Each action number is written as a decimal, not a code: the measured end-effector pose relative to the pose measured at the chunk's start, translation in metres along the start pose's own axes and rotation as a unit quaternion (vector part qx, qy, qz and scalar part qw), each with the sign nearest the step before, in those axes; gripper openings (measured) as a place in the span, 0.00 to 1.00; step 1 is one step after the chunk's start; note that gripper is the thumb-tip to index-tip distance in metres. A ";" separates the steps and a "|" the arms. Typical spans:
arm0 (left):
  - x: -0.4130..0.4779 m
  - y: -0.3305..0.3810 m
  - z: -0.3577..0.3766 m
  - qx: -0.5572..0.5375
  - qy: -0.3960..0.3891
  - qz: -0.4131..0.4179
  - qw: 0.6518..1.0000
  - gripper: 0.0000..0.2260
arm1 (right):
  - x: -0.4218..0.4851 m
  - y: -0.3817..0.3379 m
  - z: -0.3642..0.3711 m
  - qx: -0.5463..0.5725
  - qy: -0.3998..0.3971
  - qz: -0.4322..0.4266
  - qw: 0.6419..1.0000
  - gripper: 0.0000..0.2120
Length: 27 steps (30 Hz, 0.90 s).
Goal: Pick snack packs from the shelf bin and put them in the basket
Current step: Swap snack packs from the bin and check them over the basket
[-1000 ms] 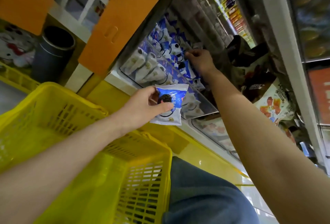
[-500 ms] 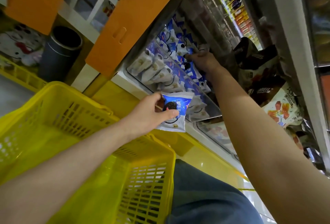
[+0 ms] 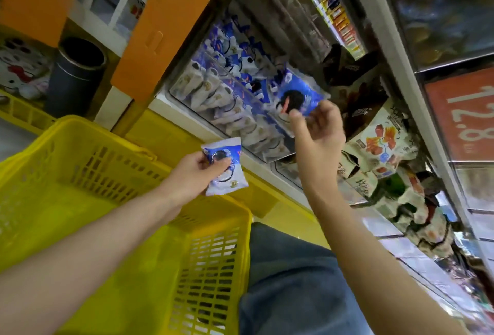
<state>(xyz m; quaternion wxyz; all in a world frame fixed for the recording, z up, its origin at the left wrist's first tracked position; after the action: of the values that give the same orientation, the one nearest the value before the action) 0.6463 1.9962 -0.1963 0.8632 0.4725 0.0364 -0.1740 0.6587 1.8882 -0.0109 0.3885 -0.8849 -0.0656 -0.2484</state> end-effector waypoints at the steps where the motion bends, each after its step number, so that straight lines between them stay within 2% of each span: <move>1: -0.002 -0.003 0.001 0.006 0.000 -0.001 1.000 0.04 | -0.021 -0.001 -0.003 0.008 -0.014 -0.009 1.000 0.09; 4: -0.009 -0.016 0.005 0.026 0.009 -0.015 1.000 0.02 | -0.067 0.006 -0.008 -0.001 -0.048 -0.018 0.999 0.09; 7: -0.016 -0.020 0.012 0.069 0.014 -0.006 0.997 0.04 | -0.096 0.036 0.002 0.052 -0.105 0.111 0.987 0.08; 9: -0.019 -0.023 0.017 0.080 0.015 -0.008 0.997 0.09 | -0.117 0.057 0.015 0.096 -0.154 0.222 0.958 0.06; 12: -0.025 -0.030 0.017 0.073 0.021 -0.042 0.996 0.13 | -0.138 0.072 0.023 0.100 -0.187 0.306 0.928 0.05; 16: -0.034 -0.037 0.024 0.015 -0.062 -0.090 0.994 0.18 | -0.142 0.070 0.023 0.048 -0.200 0.289 0.935 0.08; 18: -0.035 -0.038 0.028 0.046 -0.106 -0.084 0.990 0.26 | -0.141 0.066 0.024 -0.002 -0.225 0.253 0.941 0.06; 19: -0.037 -0.035 0.030 0.064 -0.120 -0.071 0.988 0.27 | -0.141 0.064 0.025 -0.016 -0.232 0.244 0.942 0.05; 21: -0.038 -0.027 0.029 0.074 -0.122 -0.042 0.989 0.21 | -0.137 0.063 0.023 -0.032 -0.222 0.230 0.947 0.05; 24: -0.038 -0.019 0.030 0.054 -0.139 -0.023 0.988 0.16 | -0.128 0.067 0.016 -0.033 -0.165 0.236 0.957 0.07; 27: -0.040 -0.014 0.035 0.060 -0.168 -0.010 0.984 0.10 | -0.124 0.071 0.021 0.011 -0.190 0.278 0.942 0.14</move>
<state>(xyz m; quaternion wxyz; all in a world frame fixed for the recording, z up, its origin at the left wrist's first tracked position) 0.6009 1.9714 -0.1792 0.8254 0.4869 -0.1147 -0.2615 0.5812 1.8639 -0.1300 0.4321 -0.8943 0.1079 0.0426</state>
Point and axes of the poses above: each hand's wrist, its own x-axis towards the middle knuckle, its own z-axis out of the palm, y = z × x, the point moved 8 cm from there along x, towards the middle knuckle, and after that the axes turned 2 degrees about -x, right-handed, at the moved point
